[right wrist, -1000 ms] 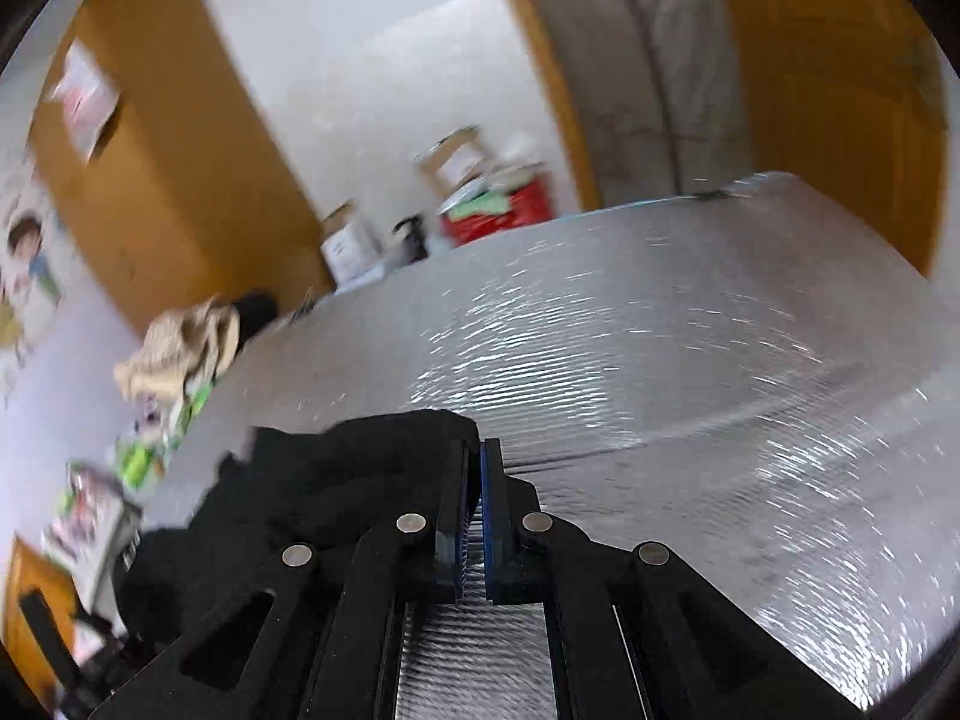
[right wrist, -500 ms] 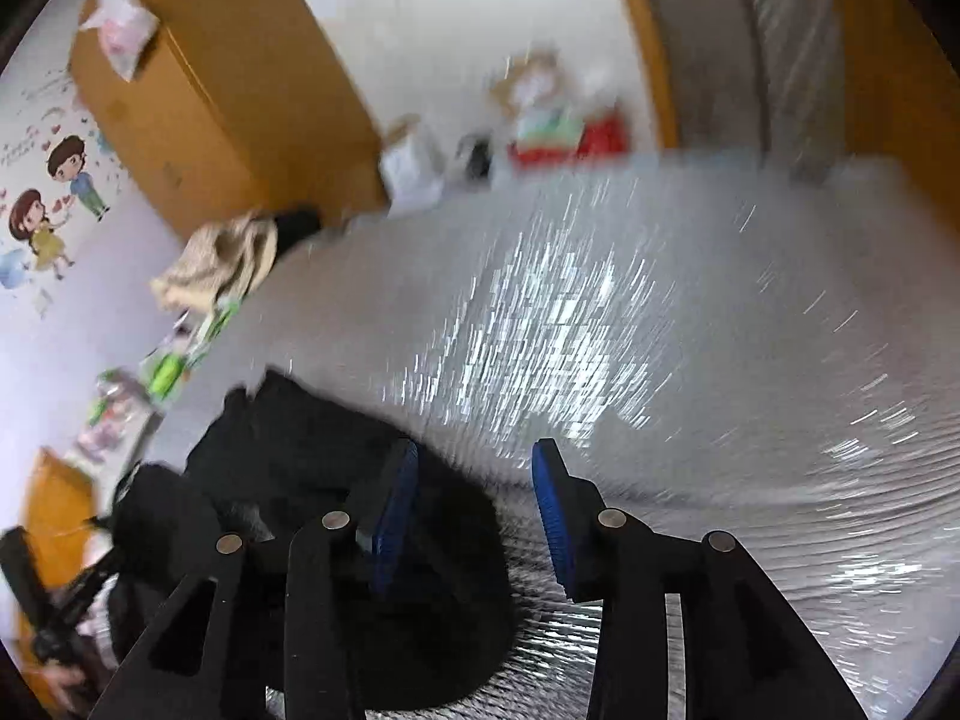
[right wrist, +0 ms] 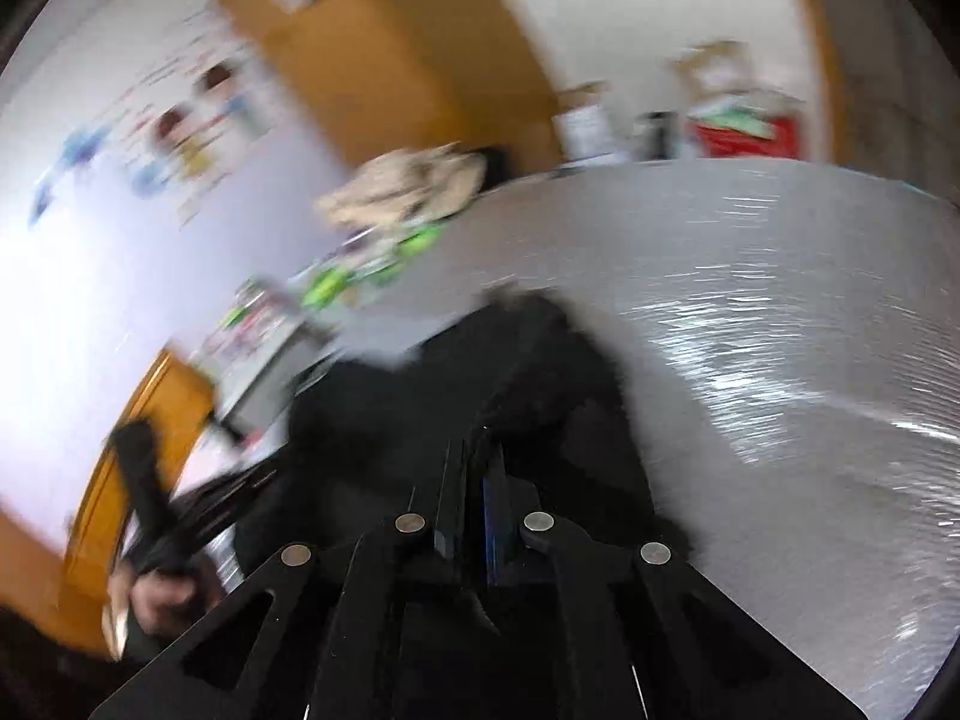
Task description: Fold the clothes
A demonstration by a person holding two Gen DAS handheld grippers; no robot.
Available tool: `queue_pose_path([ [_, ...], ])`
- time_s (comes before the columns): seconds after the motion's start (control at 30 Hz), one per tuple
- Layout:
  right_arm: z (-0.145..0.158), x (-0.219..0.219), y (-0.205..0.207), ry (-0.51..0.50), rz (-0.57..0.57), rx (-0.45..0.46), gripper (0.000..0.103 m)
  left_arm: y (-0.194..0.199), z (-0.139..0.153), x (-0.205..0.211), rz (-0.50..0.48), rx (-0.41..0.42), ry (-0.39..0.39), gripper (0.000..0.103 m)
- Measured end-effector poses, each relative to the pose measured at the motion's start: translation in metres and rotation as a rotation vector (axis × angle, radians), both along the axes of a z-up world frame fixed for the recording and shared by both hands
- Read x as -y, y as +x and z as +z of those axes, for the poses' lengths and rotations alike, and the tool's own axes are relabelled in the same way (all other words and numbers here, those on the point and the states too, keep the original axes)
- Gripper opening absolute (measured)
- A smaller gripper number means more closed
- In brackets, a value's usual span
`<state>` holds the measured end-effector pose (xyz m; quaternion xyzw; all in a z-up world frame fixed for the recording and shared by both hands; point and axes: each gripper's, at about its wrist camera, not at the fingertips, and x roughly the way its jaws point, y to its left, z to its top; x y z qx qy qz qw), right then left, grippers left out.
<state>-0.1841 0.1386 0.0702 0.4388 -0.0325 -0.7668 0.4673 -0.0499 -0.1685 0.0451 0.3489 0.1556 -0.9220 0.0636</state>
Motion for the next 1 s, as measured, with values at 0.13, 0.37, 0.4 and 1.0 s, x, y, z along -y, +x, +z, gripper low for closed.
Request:
queue_pose_path([
  [0.13,-0.018,0.041,0.048,0.099,0.245,0.052,0.023,0.01,0.0,0.006,0.016,-0.002,0.003,0.002],
  [0.37,-0.005,-0.003,0.003,-0.013,-0.029,0.046,0.041,0.018,-0.007,0.017,0.037,0.005,0.024,0.002],
  [0.4,-0.009,-0.006,-0.007,-0.015,-0.061,0.063,0.044,0.018,-0.008,0.017,0.034,0.007,0.027,0.002],
  [1.0,-0.052,0.035,-0.08,-0.077,-0.188,0.302,0.034,0.012,-0.035,0.014,0.013,0.064,0.038,0.002],
])
